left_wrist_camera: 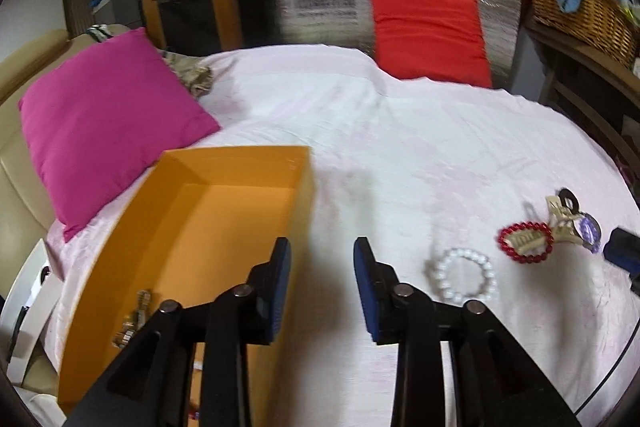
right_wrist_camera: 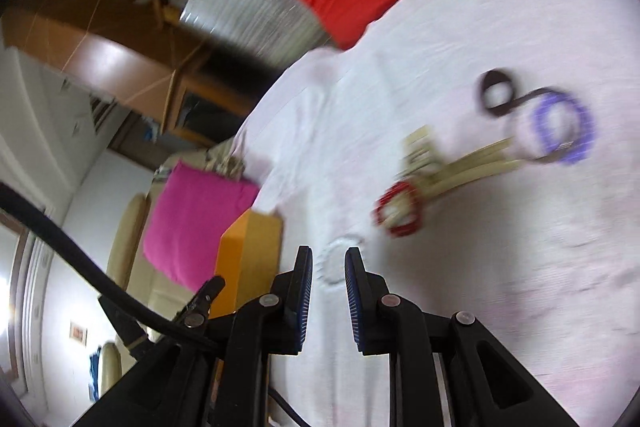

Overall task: Organize jewelry
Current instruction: 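Move both tools back to the pile and grasp the silver bangle with the right tool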

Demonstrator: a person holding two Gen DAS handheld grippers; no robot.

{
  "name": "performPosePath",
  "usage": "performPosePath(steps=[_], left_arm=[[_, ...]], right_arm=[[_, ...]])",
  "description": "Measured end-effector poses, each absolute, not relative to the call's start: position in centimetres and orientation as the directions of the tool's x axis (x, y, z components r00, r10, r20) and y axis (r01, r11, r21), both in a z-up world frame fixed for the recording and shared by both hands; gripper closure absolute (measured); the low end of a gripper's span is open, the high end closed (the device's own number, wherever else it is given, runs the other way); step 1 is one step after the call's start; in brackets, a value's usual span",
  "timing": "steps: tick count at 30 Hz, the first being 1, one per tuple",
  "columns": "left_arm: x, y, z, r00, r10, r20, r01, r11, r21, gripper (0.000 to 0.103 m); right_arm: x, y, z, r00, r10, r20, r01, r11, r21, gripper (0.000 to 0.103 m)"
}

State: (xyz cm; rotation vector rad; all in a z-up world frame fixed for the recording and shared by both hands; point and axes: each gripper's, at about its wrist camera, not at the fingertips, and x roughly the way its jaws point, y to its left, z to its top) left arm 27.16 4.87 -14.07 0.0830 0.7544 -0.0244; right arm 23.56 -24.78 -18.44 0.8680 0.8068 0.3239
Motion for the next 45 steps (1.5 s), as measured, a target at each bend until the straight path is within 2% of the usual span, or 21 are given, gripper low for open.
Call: performPosePath(steps=[6, 9, 12, 30, 34, 40, 45], left_arm=[[27.7, 0.6, -15.8, 0.692, -0.012, -0.721, 0.122, 0.987, 0.101, 0.065], [27.9, -0.8, -16.2, 0.682, -0.020, -0.731, 0.148, 0.983, 0.111, 0.063], [27.9, -1.6, -16.4, 0.680, -0.023, -0.733, 0.162, 0.980, 0.119, 0.055], [29.1, -0.8, -17.9, 0.632, -0.017, -0.774, 0.179, 0.976, 0.125, 0.053], [29.0, -0.8, -17.4, 0.638, -0.039, -0.769, 0.204, 0.972, 0.120, 0.053], [28.8, -1.1, -17.4, 0.639, -0.063, -0.767, 0.227, 0.968, 0.110, 0.053], [27.9, -2.5, -16.8, 0.665, -0.111, -0.739, 0.283, 0.952, 0.112, 0.053]], right_arm=[[23.1, -29.2, -18.9, 0.702, 0.522, -0.484, 0.136, 0.569, 0.811, 0.082], [23.4, -30.1, -19.4, 0.700, 0.521, -0.488, 0.168, 0.544, 0.822, 0.068], [24.1, -29.7, -19.7, 0.695, 0.528, -0.488, 0.179, 0.531, 0.829, 0.054], [25.8, -29.4, -21.5, 0.667, 0.519, -0.534, 0.234, 0.535, 0.812, 0.054], [25.2, -32.1, -21.3, 0.712, 0.463, -0.527, 0.278, 0.504, 0.818, 0.054], [24.0, -36.3, -21.5, 0.743, 0.336, -0.579, 0.390, 0.486, 0.782, 0.054], [24.4, -37.1, -22.4, 0.720, 0.310, -0.621, 0.442, 0.485, 0.754, 0.054]])
